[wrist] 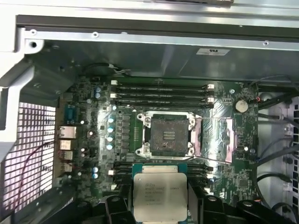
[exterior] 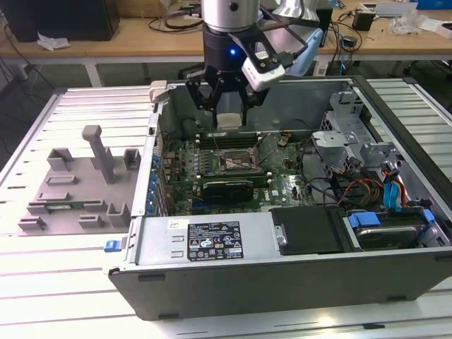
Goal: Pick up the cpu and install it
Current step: 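Pick up the cpu and move it towards the insertion slot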
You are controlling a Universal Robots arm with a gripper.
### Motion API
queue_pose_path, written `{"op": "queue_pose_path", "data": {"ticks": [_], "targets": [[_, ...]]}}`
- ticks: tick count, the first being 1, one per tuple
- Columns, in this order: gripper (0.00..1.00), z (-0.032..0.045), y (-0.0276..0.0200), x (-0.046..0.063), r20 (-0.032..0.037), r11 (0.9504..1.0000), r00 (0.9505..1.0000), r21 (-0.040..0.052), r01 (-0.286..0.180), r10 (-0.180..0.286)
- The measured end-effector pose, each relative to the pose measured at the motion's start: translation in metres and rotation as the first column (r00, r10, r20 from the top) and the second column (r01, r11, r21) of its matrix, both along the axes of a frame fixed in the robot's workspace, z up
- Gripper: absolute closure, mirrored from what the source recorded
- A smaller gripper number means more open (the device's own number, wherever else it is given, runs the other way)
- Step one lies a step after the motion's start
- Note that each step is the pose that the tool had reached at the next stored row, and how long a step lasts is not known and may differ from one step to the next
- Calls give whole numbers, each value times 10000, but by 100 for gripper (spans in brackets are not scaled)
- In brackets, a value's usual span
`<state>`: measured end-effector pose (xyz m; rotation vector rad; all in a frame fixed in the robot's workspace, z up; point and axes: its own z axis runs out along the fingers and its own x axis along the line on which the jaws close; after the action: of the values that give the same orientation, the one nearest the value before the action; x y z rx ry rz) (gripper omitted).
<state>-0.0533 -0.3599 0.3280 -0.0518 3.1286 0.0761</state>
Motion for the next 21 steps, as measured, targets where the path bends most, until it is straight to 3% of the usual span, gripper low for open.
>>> {"op": "queue_pose_path", "data": {"ticks": [6, 14, 21], "targets": [[45, -178, 75, 113, -29, 10000, 10000, 0, 0, 0], [45, -356, 105, 201, -60, 10000, 10000, 0, 0, 0], [45, -517, 202, 220, -84, 10000, 10000, 2, -1, 1]]}}
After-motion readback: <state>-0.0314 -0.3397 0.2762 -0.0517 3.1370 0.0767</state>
